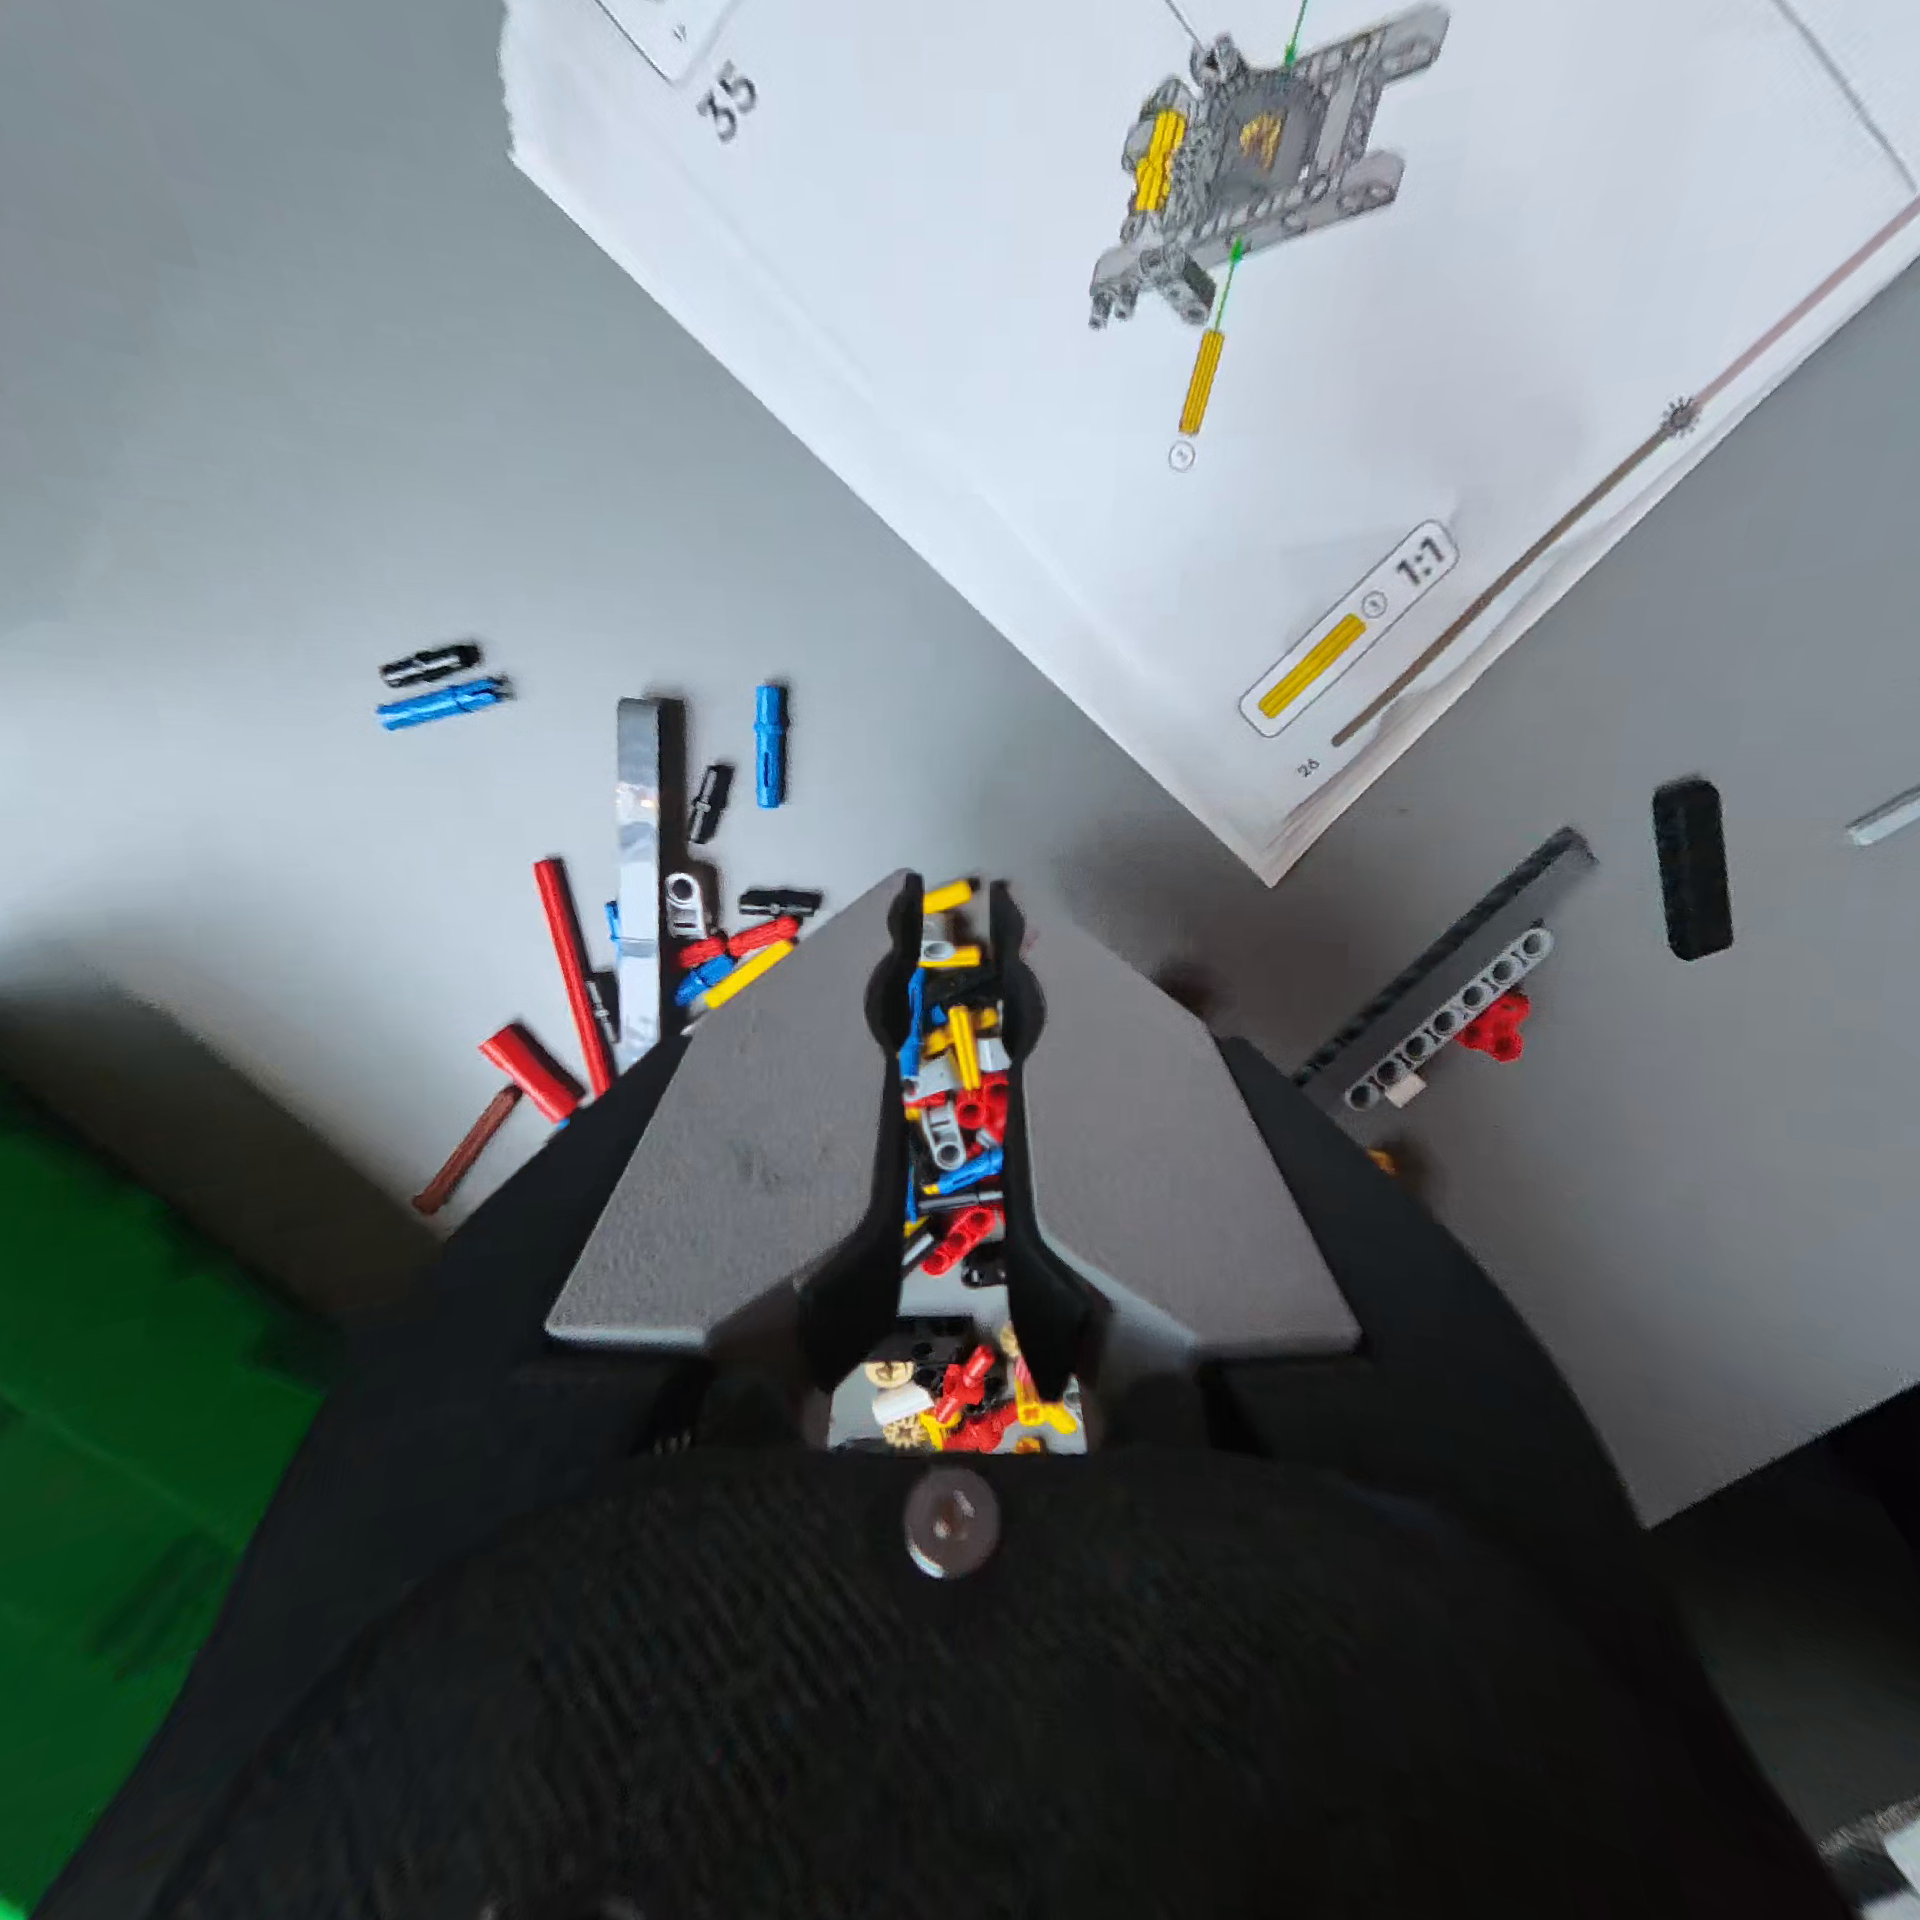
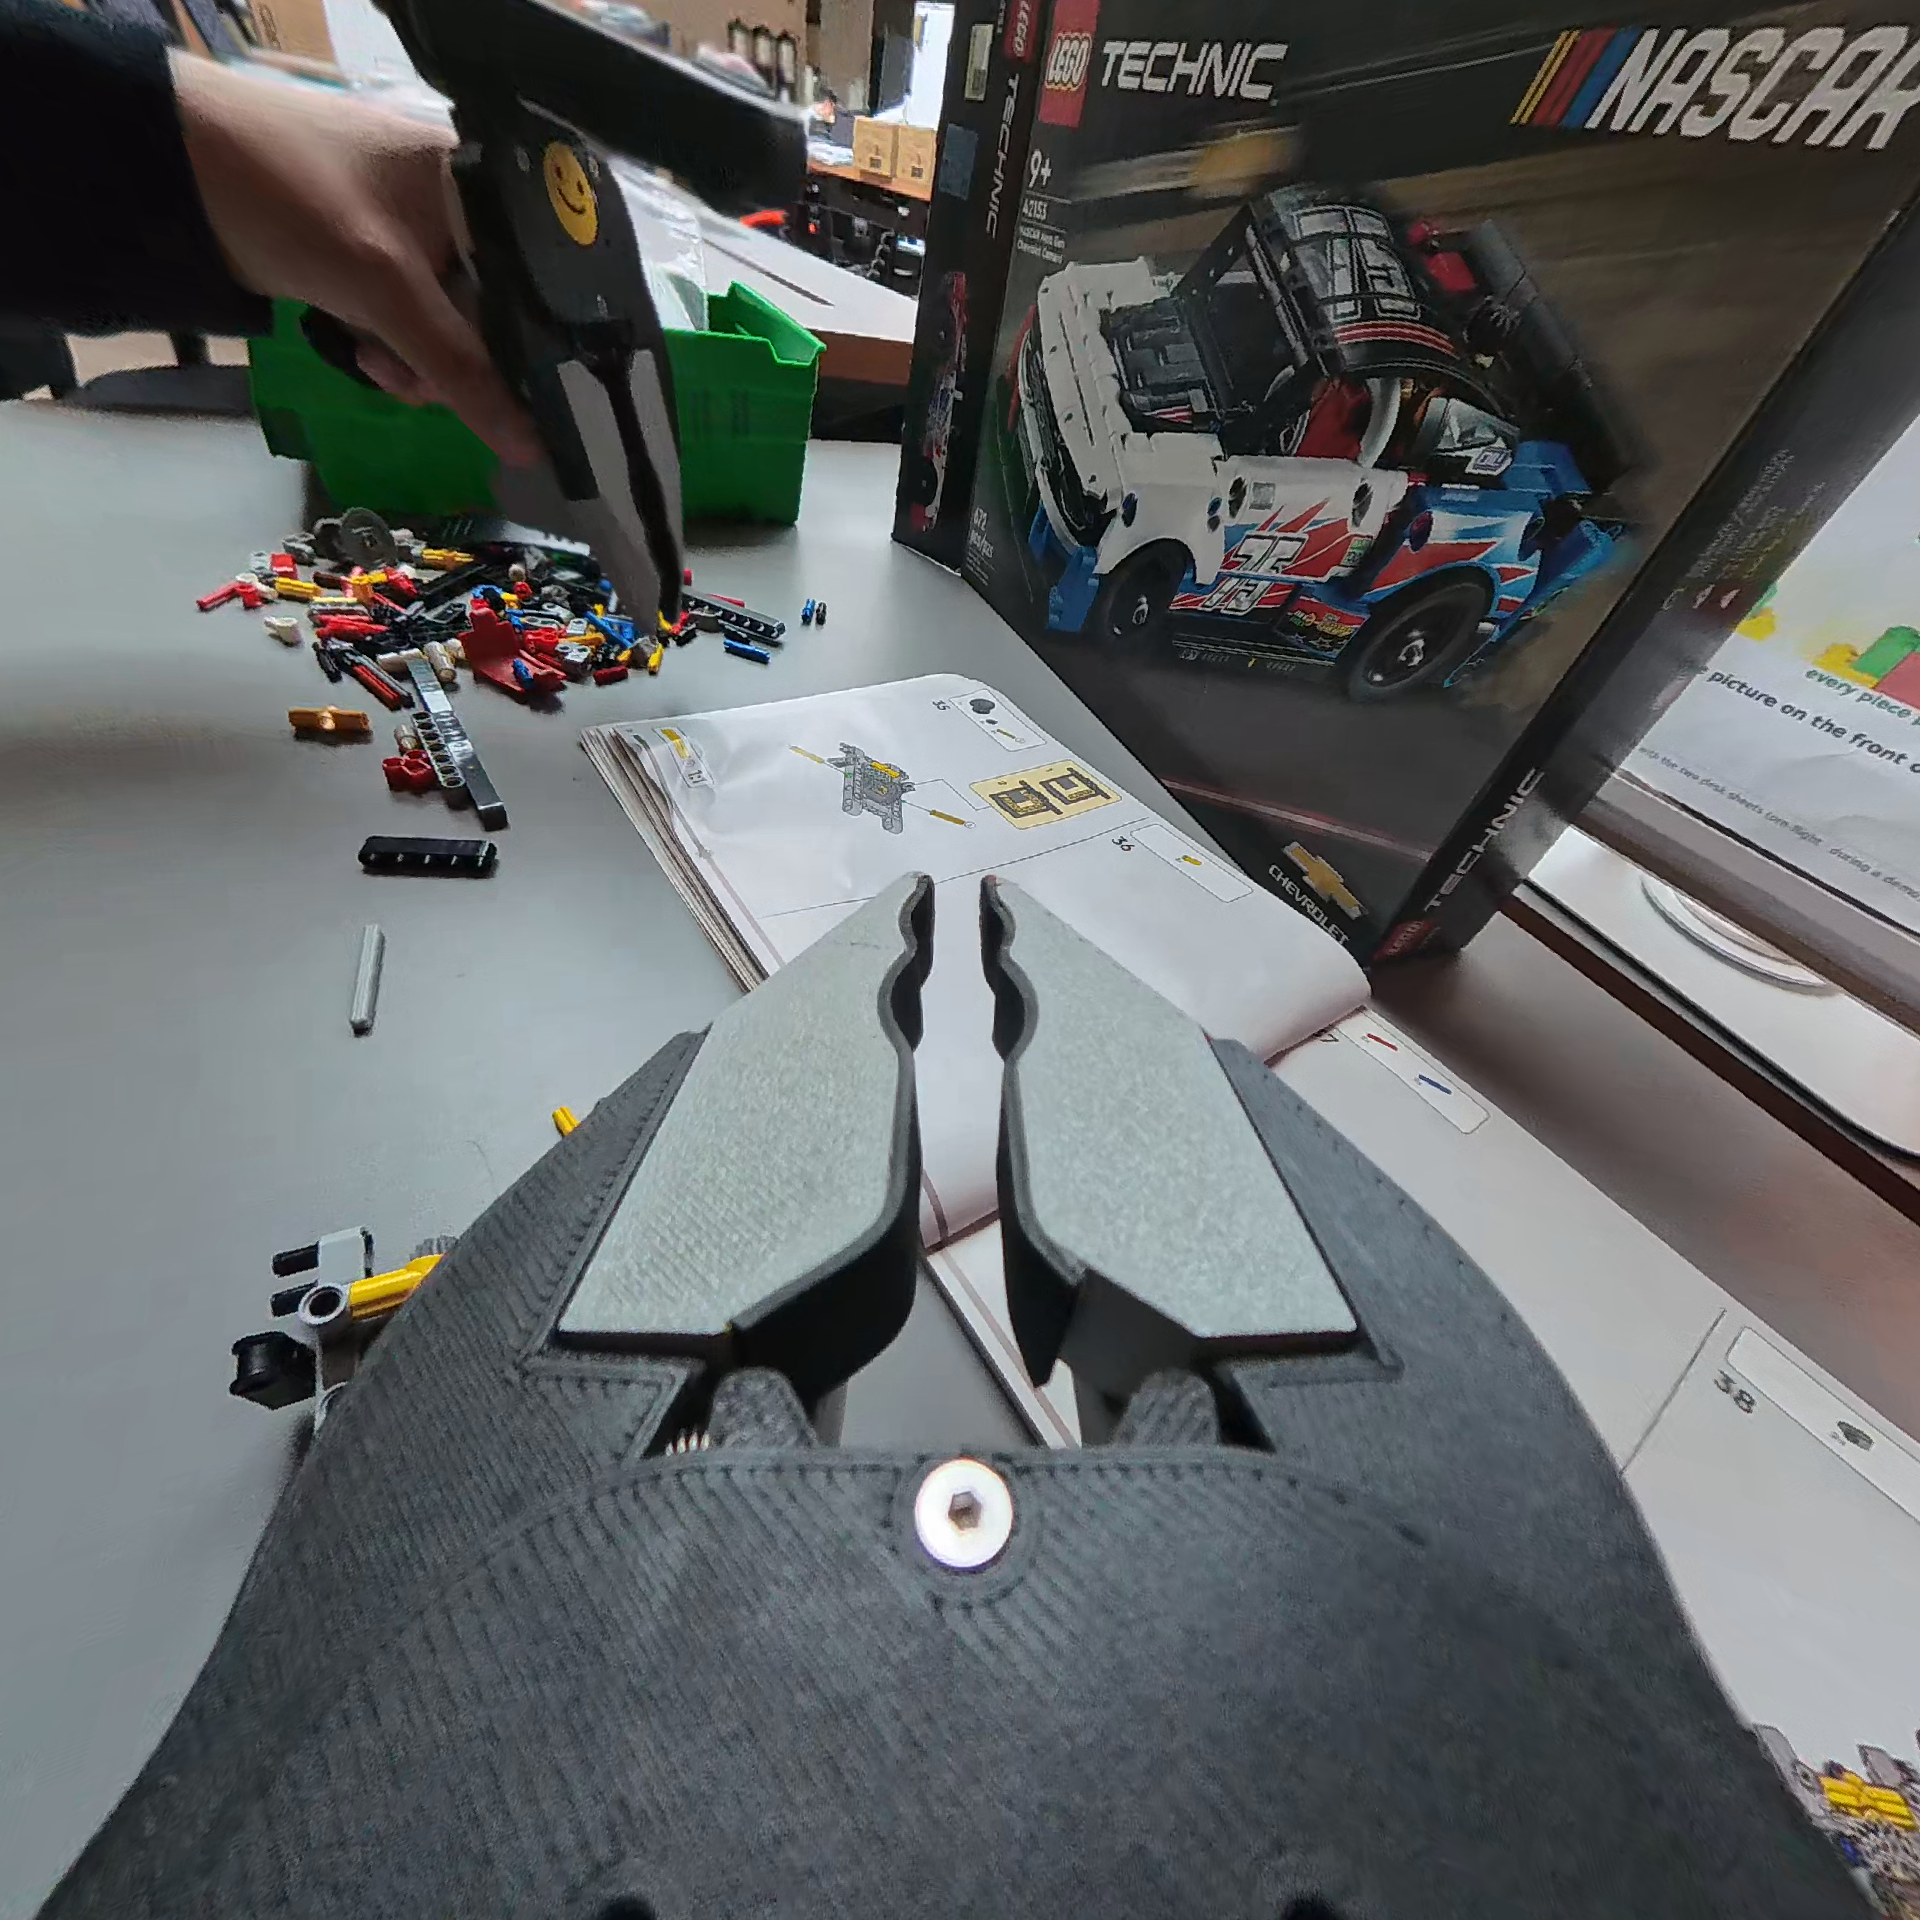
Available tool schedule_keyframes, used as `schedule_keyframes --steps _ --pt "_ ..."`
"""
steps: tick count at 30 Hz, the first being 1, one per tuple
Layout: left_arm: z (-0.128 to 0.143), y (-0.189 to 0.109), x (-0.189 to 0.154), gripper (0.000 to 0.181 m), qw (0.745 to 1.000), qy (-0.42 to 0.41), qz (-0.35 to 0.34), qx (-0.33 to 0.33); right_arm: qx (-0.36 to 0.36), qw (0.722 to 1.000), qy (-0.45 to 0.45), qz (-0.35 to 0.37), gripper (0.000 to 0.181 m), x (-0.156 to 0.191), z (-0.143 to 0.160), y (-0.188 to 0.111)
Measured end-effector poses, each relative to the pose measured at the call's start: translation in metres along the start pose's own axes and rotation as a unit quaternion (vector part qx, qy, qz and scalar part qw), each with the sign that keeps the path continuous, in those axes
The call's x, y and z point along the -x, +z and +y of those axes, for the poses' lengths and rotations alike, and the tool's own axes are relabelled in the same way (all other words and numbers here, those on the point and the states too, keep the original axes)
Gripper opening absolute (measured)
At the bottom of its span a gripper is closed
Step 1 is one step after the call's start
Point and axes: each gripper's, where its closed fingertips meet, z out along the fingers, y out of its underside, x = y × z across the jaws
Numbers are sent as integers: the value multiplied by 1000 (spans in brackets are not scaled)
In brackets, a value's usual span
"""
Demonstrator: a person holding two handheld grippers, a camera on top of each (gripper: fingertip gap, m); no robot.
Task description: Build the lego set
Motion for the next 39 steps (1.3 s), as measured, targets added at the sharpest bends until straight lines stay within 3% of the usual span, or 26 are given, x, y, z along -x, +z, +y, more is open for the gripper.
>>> schedule_keyframes --steps 8,18,28,39 --pt "11 19 9 7 998 37 -29 50 3 1000 -3 0 5 1 1 1" --pt "-4 16 23 8 996 42 -58 58 -3 1000 3 0 4 -1 0 0" --pt "9 20 22 2 996 26 -37 70 -6 1000 -4 4 2 -1 -3 -1" --pt "17 13 19 10 995 47 -28 84 -6 1000 -6 4 3 -1 -3 -1"
